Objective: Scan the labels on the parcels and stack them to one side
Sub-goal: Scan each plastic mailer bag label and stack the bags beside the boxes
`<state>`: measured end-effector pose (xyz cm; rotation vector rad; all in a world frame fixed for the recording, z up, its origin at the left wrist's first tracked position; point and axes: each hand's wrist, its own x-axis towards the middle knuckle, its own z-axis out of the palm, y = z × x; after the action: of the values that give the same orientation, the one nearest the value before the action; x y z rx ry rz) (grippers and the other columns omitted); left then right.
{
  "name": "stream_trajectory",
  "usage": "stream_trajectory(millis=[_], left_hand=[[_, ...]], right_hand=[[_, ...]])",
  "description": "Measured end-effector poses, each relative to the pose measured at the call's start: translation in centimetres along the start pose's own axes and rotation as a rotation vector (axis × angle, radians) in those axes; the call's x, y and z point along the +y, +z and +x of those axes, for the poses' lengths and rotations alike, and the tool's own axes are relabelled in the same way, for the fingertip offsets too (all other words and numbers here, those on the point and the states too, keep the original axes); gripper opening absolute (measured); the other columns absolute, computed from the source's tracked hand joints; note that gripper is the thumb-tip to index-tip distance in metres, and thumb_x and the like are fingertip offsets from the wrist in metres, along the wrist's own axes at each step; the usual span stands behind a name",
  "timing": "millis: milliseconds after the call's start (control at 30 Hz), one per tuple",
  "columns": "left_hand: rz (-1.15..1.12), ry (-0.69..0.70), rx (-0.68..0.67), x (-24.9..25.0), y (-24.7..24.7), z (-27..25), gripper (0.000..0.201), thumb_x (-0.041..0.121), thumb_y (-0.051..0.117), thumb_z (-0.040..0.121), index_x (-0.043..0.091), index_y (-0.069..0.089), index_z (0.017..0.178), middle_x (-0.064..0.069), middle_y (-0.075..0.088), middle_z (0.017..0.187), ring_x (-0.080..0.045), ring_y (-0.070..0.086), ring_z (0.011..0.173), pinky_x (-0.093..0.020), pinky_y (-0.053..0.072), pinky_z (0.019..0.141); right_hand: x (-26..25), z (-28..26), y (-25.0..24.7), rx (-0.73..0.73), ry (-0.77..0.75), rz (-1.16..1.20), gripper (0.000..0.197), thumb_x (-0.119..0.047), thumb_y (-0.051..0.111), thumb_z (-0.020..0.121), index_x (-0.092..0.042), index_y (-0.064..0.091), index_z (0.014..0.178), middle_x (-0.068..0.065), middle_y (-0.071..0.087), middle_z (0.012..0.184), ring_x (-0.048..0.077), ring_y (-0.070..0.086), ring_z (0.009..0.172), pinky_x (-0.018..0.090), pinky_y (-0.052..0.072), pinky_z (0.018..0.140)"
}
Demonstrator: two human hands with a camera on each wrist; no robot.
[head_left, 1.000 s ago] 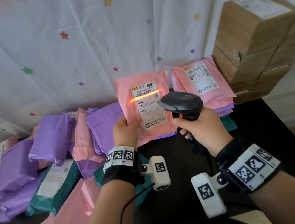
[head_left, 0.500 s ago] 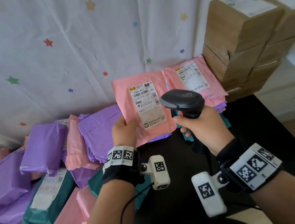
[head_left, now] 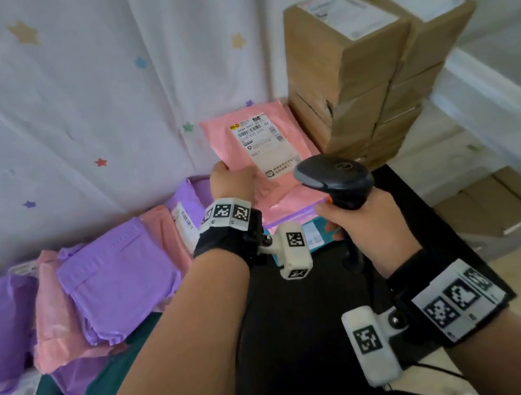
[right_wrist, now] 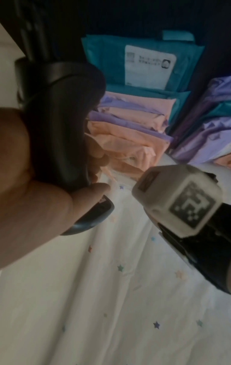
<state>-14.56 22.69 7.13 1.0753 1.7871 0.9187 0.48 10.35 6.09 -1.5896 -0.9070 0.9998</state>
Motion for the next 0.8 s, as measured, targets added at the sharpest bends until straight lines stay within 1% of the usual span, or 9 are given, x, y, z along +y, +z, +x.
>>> stream_trajectory(millis=[133,200,267,367,467,567,633,700,800], left_hand=[[0.094,-0.012,-0.023,0.3,3.6,1.3,0.032,0.005,0.056,0.086,0.004,0.052,0.118,-0.015,0.062,0.117,-0.03,0.06,0.107,-0.029,0.046,0.083],[0.146,-0.012,-0.028,0.2,4.6,1.7,0.03,0.004,0.055,0.087,0.008,0.048,0.115,-0.014,0.06,0.118,-0.03,0.058,0.109,-0.027,0.044,0.081],[0.137,-0.021,-0.015,0.1,4.9,1.8,0.037,0.003,0.056,0.085,0.005,0.045,0.121,-0.014,0.059,0.118,-0.03,0.058,0.109,-0.026,0.042,0.079],[0.087,0.019,0.034,-0.1,4.0,1.4,0.056,0.004,0.059,0.081,0.005,0.037,0.132,-0.013,0.055,0.124,-0.031,0.055,0.114,-0.031,0.046,0.093],[0.205,0.174,0.124,-1.2,1.5,0.7,0.066,0.01,0.061,0.081,0.008,0.033,0.141,-0.014,0.044,0.134,-0.029,0.05,0.118,-0.037,0.041,0.102],[0.381,0.286,0.151,-3.9,-2.4,0.0,0.049,0.012,0.059,0.083,0.01,0.048,0.132,-0.013,0.047,0.129,-0.028,0.048,0.117,-0.032,0.035,0.099],[0.496,0.274,0.143,-6.4,-5.5,-0.3,0.044,0.009,0.058,0.083,0.008,0.052,0.127,-0.016,0.047,0.13,-0.031,0.045,0.119,-0.034,0.033,0.1],[0.627,0.209,0.141,-8.9,-8.8,-0.5,0.045,0.006,0.058,0.081,0.007,0.053,0.126,-0.018,0.047,0.131,-0.035,0.044,0.118,-0.037,0.031,0.101],[0.898,0.099,0.121,-12.4,-13.0,-1.1,0.047,0.021,0.061,0.084,0.007,0.051,0.128,-0.018,0.048,0.129,-0.035,0.043,0.118,-0.04,0.035,0.099]], right_hand=[[0.4,1.3,-2.1,0.037,0.012,-0.014,0.011,-0.011,0.08,0.079,-0.011,0.07,0.081,-0.007,0.067,0.056,0.0,0.065,0.056,0.016,0.049,0.052],[0.5,1.7,-2.7,0.04,0.024,-0.011,0.011,-0.011,0.079,0.079,-0.012,0.069,0.08,-0.005,0.066,0.057,0.0,0.064,0.055,0.016,0.049,0.051],[0.5,1.9,-2.8,0.036,0.028,-0.002,0.01,-0.01,0.078,0.079,-0.01,0.068,0.079,-0.005,0.066,0.056,-0.001,0.064,0.054,0.014,0.048,0.05],[0.4,1.8,-2.5,0.029,0.031,-0.019,0.01,-0.011,0.078,0.08,-0.01,0.069,0.079,-0.004,0.067,0.056,-0.001,0.064,0.054,0.013,0.048,0.048],[0.4,1.5,-1.4,0.009,0.014,-0.061,0.01,-0.014,0.079,0.08,-0.014,0.069,0.08,-0.002,0.068,0.062,0.005,0.067,0.06,0.02,0.053,0.052],[0.5,0.8,0.6,-0.047,0.022,-0.102,0.009,-0.017,0.078,0.082,-0.017,0.069,0.084,0.0,0.069,0.068,0.012,0.068,0.067,0.029,0.056,0.064],[0.5,0.1,2.4,-0.081,0.027,-0.092,0.01,-0.018,0.078,0.081,-0.016,0.07,0.087,0.001,0.071,0.07,0.011,0.068,0.067,0.032,0.056,0.066],[0.6,-0.7,4.2,-0.12,0.017,-0.061,0.008,-0.015,0.078,0.081,-0.014,0.071,0.083,-0.003,0.069,0.059,0.005,0.064,0.056,0.028,0.053,0.059],[0.8,-1.9,6.8,-0.185,0.004,-0.044,0.009,-0.011,0.077,0.081,-0.005,0.071,0.084,-0.004,0.066,0.056,0.005,0.061,0.051,0.023,0.051,0.051]])
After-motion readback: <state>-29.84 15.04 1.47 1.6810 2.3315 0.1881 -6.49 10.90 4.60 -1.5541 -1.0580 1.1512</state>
